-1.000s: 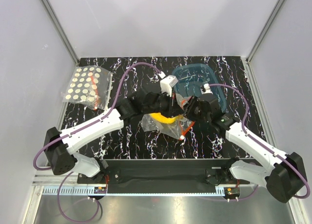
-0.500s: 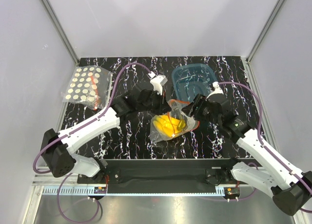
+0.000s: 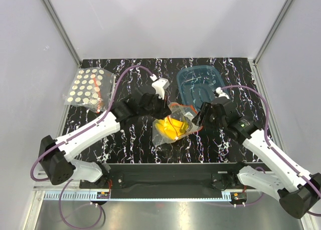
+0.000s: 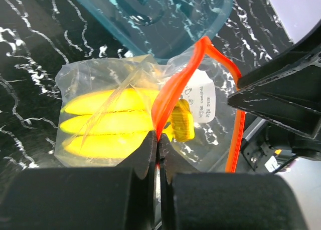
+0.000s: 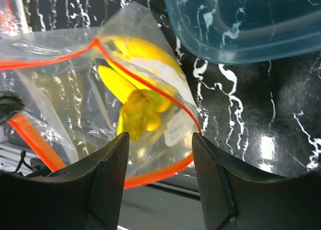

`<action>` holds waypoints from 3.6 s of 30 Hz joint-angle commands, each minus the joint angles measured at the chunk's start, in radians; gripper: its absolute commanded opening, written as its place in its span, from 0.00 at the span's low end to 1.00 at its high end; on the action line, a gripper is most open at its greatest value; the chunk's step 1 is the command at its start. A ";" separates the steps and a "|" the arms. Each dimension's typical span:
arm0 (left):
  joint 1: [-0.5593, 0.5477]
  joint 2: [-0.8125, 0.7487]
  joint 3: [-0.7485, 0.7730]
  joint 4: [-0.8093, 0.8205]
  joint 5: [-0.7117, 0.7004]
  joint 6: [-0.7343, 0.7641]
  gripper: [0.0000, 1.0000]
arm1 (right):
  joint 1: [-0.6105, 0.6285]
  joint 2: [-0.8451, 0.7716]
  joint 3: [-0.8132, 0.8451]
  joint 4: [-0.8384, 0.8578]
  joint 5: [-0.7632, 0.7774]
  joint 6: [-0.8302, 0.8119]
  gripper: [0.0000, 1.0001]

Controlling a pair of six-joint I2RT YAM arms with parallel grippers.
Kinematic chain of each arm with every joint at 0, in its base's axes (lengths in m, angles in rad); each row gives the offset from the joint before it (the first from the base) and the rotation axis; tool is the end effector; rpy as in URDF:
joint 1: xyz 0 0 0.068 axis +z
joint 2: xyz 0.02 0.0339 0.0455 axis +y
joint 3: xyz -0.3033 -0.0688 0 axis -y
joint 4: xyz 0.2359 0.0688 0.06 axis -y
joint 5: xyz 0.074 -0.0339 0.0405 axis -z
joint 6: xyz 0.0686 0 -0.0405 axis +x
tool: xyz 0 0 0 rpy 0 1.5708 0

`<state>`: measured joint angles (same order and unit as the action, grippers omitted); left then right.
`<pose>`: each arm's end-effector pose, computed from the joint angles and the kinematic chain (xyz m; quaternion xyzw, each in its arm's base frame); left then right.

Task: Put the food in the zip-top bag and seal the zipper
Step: Adjust the zipper food storage bag at the center of the board, then zip the zipper food storage bag at the center of the board.

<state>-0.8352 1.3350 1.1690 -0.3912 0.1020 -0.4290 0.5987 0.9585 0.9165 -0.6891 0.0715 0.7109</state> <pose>0.2045 -0.2363 0.3534 0.2004 0.8502 -0.3224 0.3648 0.1596 0.1030 0.3166 0.0657 0.9103 0.2222 0.3430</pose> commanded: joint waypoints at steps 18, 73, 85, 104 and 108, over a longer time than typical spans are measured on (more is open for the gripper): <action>0.001 -0.031 0.067 -0.015 -0.022 0.026 0.00 | 0.032 0.052 -0.016 0.048 -0.001 0.055 0.42; -0.469 -0.392 -0.724 0.879 -0.508 0.452 0.67 | 0.081 0.207 0.254 0.063 0.096 0.260 0.00; -0.437 -0.344 -0.762 0.937 -0.529 0.444 0.14 | 0.081 0.152 0.259 0.010 0.120 0.223 0.00; 0.019 -0.545 -0.824 0.879 0.218 0.291 0.00 | 0.205 0.124 0.317 -0.046 0.088 -0.179 0.34; 0.100 -0.479 -0.821 0.913 0.385 0.260 0.00 | 0.205 0.131 0.355 0.008 0.019 -0.313 0.38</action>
<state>-0.7868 0.8223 0.3504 0.4141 0.2890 -0.1265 0.7979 1.0924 1.2125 -0.7418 0.1375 0.5713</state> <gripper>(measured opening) 0.008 0.365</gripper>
